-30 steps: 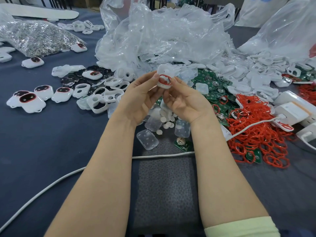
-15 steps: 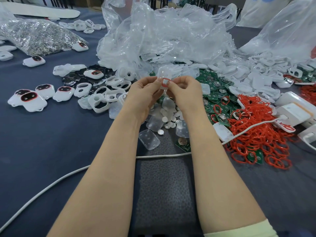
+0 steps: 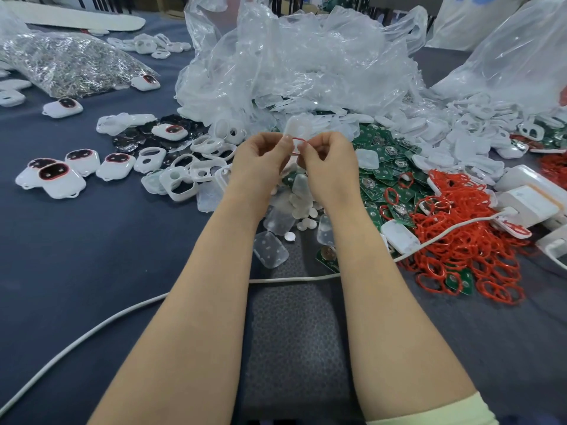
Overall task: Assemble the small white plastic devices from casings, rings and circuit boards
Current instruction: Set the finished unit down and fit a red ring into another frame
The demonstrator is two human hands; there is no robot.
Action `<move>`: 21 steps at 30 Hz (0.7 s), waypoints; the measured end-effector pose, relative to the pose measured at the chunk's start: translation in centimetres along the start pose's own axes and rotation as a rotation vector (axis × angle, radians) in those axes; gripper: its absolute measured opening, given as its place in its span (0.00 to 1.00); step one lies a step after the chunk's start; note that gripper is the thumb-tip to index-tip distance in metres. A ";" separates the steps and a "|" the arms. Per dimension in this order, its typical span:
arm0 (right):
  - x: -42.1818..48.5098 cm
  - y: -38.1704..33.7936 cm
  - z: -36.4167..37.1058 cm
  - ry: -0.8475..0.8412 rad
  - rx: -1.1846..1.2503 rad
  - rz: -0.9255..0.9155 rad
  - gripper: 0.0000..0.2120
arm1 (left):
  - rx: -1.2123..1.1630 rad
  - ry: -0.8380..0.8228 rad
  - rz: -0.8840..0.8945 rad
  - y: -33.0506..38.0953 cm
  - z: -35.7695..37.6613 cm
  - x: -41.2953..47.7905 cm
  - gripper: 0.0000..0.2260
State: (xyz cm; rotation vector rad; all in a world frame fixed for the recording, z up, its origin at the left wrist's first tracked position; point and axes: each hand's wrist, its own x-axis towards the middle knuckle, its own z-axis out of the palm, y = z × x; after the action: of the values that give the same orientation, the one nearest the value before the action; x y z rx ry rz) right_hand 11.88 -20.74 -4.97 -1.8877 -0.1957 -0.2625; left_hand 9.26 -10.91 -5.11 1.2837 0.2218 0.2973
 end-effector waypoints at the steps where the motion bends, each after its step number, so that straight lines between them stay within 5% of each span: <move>1: 0.1 0.0 0.0 -0.009 -0.003 0.025 0.03 | 0.098 0.007 0.056 -0.2 0.1 0.0 0.05; 4: 0.3 0.1 -0.3 -0.034 0.048 0.074 0.03 | 0.104 -0.004 0.075 -0.3 0.2 0.0 0.05; 9: 0.4 0.0 -0.7 -0.092 0.174 0.124 0.06 | -0.220 -0.019 -0.045 0.1 0.1 0.0 0.03; 15: 0.5 -0.1 -1.2 -0.100 0.150 0.128 0.07 | -0.130 -0.065 -0.055 0.2 0.1 -0.3 0.04; 21: 0.4 -0.1 -1.5 -0.146 0.370 0.233 0.07 | -0.164 -0.087 -0.056 0.3 -0.1 -0.3 0.05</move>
State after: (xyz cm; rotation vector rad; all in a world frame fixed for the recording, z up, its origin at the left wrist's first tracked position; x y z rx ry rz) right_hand 12.07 -22.15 -4.29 -1.5433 -0.1121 0.0686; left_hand 8.95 -10.89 -4.88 1.1235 0.1557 0.2069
